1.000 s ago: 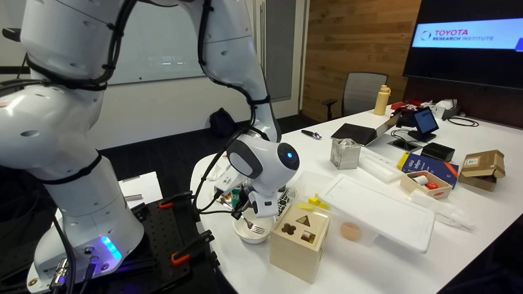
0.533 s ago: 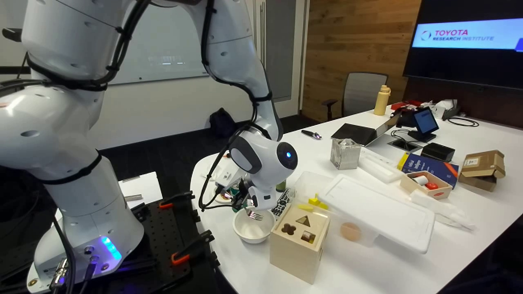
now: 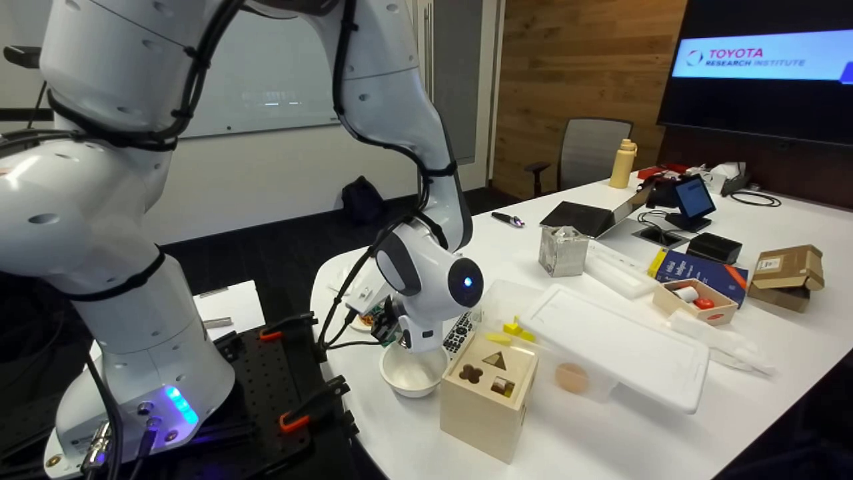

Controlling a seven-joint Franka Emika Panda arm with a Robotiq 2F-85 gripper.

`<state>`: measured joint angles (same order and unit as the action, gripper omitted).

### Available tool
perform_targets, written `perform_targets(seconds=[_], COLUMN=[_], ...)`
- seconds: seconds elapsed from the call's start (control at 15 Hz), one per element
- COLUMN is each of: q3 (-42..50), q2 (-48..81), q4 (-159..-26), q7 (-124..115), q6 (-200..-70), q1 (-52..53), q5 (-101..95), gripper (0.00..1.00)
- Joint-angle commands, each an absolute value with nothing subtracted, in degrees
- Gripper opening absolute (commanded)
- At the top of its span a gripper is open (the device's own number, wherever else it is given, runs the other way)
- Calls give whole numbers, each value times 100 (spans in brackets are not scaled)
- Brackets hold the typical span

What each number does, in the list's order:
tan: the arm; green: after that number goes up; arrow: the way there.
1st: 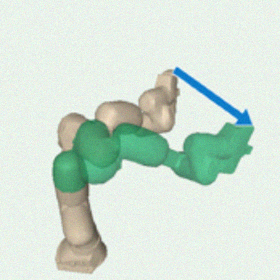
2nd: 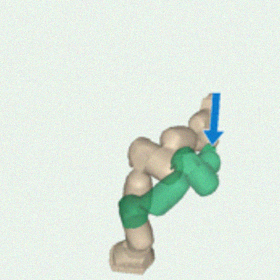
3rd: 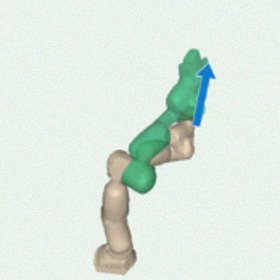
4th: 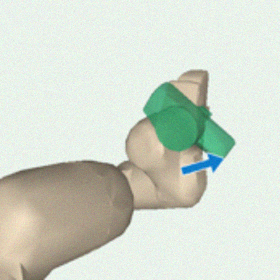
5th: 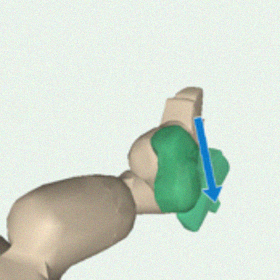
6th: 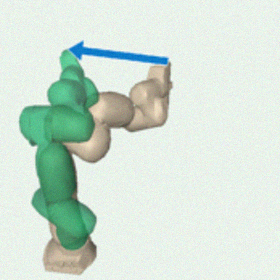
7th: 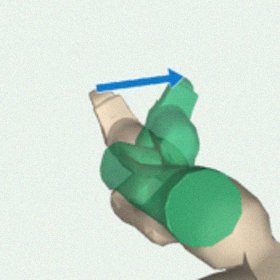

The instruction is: Move the fork around in the bowl, and then place it back on the table

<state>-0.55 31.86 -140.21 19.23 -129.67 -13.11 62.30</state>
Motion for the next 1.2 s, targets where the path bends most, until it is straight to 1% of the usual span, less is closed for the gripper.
perform_targets(seconds=[0.0,0.33,0.67,0.93,1.13], q3=[114,354,565,299,96], q2=[3247,3342,3157,3280,3241], q4=[-14082,-14202,-14311,-14124,-14053], q7=[2203,2087,1800,2287,2672], q6=[-12824,-13017,-13611,-13949,-13828], q1=[-1257,-1210,-983,-977,-1007], q5=[6541,6611,6464,6681,6921], gripper=[3,3,3,3,3])
